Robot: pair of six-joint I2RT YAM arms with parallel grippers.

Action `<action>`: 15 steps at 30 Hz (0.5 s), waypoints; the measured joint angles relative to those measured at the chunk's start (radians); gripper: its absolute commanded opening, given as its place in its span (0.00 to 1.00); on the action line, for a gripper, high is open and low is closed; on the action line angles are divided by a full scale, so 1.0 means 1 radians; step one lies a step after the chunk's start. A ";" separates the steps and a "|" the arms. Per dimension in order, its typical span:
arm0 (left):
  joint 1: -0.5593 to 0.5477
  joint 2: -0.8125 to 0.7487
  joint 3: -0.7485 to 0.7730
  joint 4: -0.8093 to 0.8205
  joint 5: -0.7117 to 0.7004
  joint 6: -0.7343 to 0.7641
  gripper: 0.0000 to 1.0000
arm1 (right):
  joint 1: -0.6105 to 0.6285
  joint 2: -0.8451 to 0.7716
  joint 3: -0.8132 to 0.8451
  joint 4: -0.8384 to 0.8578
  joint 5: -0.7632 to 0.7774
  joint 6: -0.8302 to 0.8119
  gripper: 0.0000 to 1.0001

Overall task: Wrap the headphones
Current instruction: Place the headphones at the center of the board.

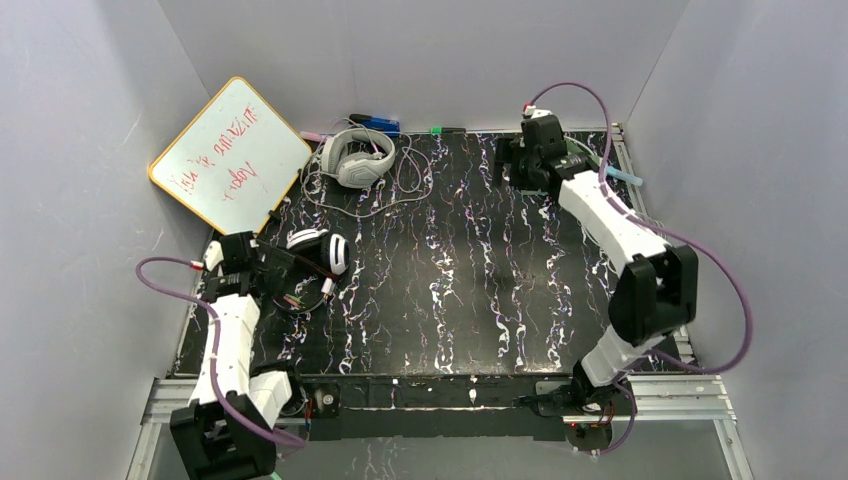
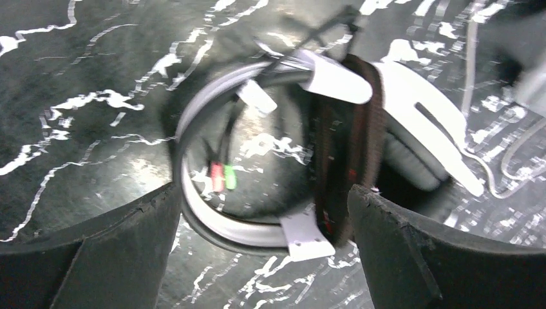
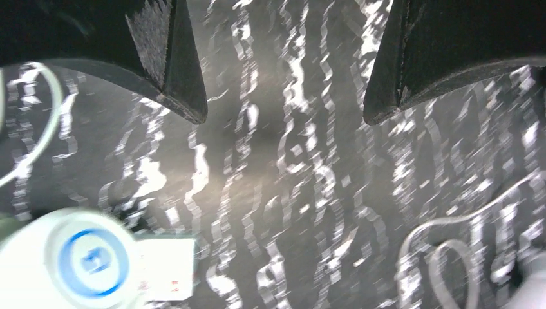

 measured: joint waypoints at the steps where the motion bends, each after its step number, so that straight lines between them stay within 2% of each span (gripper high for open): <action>1: -0.011 -0.019 0.008 -0.003 -0.002 -0.009 0.98 | -0.014 0.028 0.024 -0.003 0.022 -0.012 0.99; 4: -0.101 -0.069 0.059 -0.019 -0.035 -0.021 0.98 | -0.070 0.151 0.146 -0.043 0.107 -0.056 0.99; 7: -0.252 -0.066 0.150 -0.020 -0.082 -0.002 0.98 | -0.127 0.289 0.321 -0.092 0.156 -0.099 0.99; 10: -0.391 -0.011 0.251 -0.012 -0.105 0.045 0.98 | -0.187 0.404 0.480 -0.134 0.177 -0.137 0.99; 15: -0.566 0.095 0.332 0.052 -0.104 0.146 0.98 | -0.270 0.532 0.646 -0.176 0.153 -0.165 0.99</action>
